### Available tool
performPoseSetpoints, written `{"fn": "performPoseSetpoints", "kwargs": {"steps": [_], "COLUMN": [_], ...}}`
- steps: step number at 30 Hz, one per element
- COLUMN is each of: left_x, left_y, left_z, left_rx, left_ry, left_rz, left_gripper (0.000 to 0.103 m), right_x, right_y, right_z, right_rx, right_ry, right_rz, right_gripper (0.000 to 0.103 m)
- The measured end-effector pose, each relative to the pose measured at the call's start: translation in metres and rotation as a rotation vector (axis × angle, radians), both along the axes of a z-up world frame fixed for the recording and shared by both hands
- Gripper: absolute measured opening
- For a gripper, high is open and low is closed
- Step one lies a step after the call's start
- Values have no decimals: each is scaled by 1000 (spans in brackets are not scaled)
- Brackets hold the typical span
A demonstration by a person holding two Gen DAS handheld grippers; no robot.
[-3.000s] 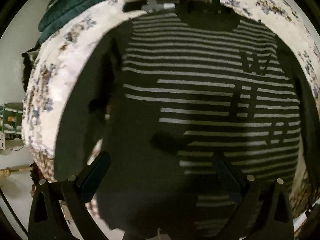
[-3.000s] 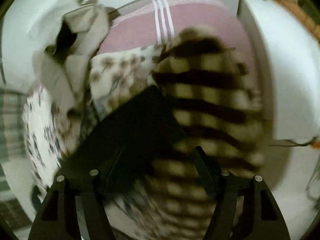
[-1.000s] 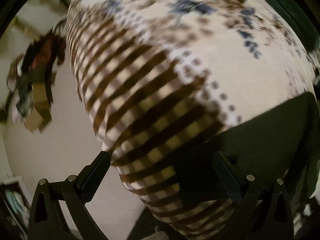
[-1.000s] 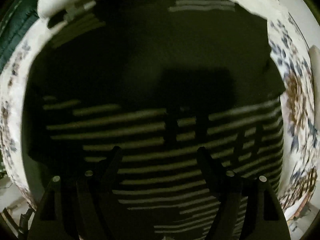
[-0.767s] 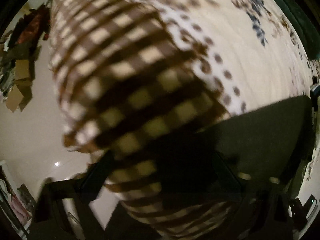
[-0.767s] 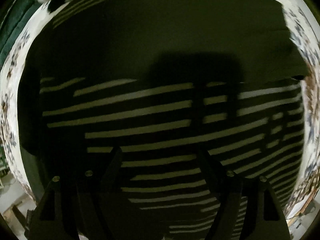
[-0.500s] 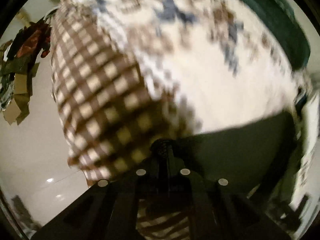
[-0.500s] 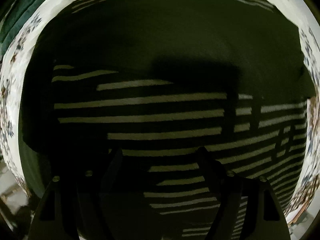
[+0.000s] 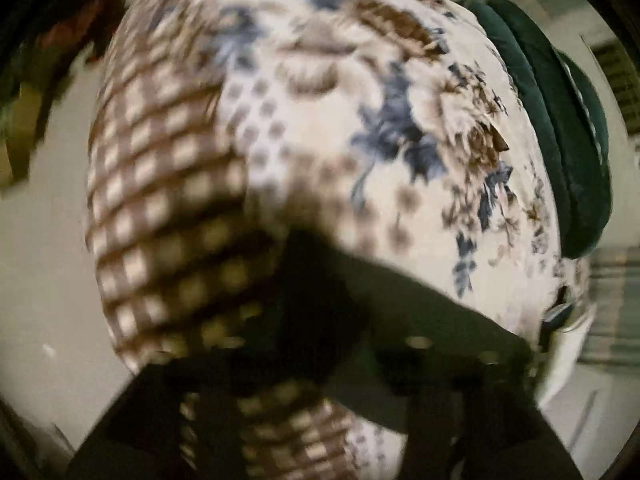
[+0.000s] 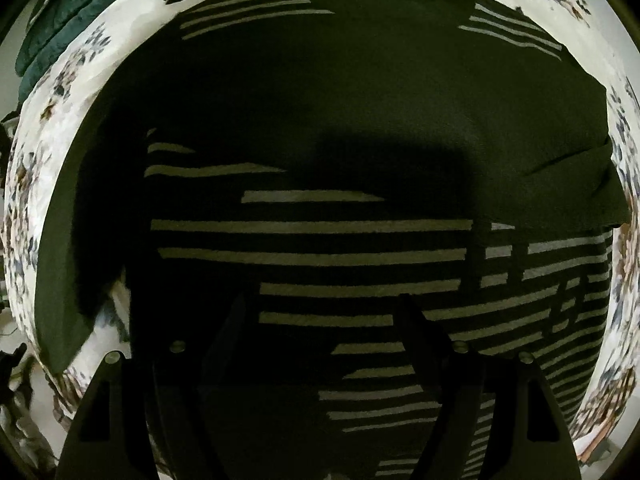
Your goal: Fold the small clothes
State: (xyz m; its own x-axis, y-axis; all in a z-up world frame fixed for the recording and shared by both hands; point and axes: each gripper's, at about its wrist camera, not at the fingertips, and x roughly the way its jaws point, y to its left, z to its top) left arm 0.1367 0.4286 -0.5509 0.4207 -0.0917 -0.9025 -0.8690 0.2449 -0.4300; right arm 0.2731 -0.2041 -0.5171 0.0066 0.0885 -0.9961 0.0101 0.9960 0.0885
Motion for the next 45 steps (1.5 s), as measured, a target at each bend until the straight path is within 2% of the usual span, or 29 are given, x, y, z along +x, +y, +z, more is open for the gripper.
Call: {"fn": "performPoseSetpoints", "kwargs": {"steps": [1,4,6,8,10,11,12,13,15,16,17,18,21,23,27,28,33,34,36,37,38,41,43,44,45], "left_x": [-11,-26,-23,-9,9,16,28,39,50,58,65,72,100,124,180,195,256,263,279,284,288,295,294,293,293], "left_y": [-9,-31,-36,-33,-27,-25,-24,-26,-32,-38,-43,-49,-77,-105,-200,-233,-400,-432,-500,-533,-555,-615,-633,-632,-628], "left_z": [-4,-19,-35,-47,-46,-42,-35,-27,-10,1,10,22,59,82,125,133,145,143,138,136,134,134,138,141,142], "left_rx": [-31,-97,-131,-130,-55,-4,62,115,198,239,274,318,413,457,519,519,446,419,358,326,309,309,342,357,385], "left_ry": [-17,-34,-41,-43,-15,1,34,65,62,68,72,76,50,7,-96,-128,-251,-270,-290,-305,-311,-310,-310,-317,-318], "left_rz": [32,79,121,146,145,127,83,35,-28,-67,-97,-130,-230,-302,-498,-554,-784,-827,-899,-932,-958,-1035,-1040,-1031,-1019], "left_gripper": [63,64,64,63,58,25,8,7,7,7,7,7,7,7,7,7,7,7,8,8,9,12,18,34,63], "right_x": [-6,-23,-28,-37,-47,-50,-55,-59,-67,-71,-71,-75,-82,-86,-109,-92,-110,-103,-123,-102,-111,-124,-116,-117,-119], "right_y": [2,-20,-33,-48,-61,-67,-75,-83,-103,-113,-122,-136,-179,-213,-290,-298,-397,-401,-463,-462,-489,-535,-551,-566,-578], "right_z": [4,10,15,16,21,24,27,31,41,46,49,55,67,73,91,90,117,125,133,139,145,158,163,165,170], "right_rx": [3,8,9,2,-15,-32,-61,-92,-183,-213,-231,-237,-229,-187,-112,-100,-41,-30,-5,-5,-3,16,53,75,104], "right_ry": [0,6,11,14,5,-1,-9,-18,-55,-68,-81,-97,-113,-114,-127,-128,-121,-106,-80,-72,-63,-43,-30,-27,-28], "right_rz": [-6,-30,-46,-51,-51,-50,-48,-48,-48,-54,-64,-81,-118,-148,-171,-172,-185,-190,-208,-213,-220,-241,-266,-279,-294], "right_gripper": [78,78,78,78,78,78,78,78,78,83,91,93,95,95,95,95,95,95,95,95,95,95,95,95,95]}}
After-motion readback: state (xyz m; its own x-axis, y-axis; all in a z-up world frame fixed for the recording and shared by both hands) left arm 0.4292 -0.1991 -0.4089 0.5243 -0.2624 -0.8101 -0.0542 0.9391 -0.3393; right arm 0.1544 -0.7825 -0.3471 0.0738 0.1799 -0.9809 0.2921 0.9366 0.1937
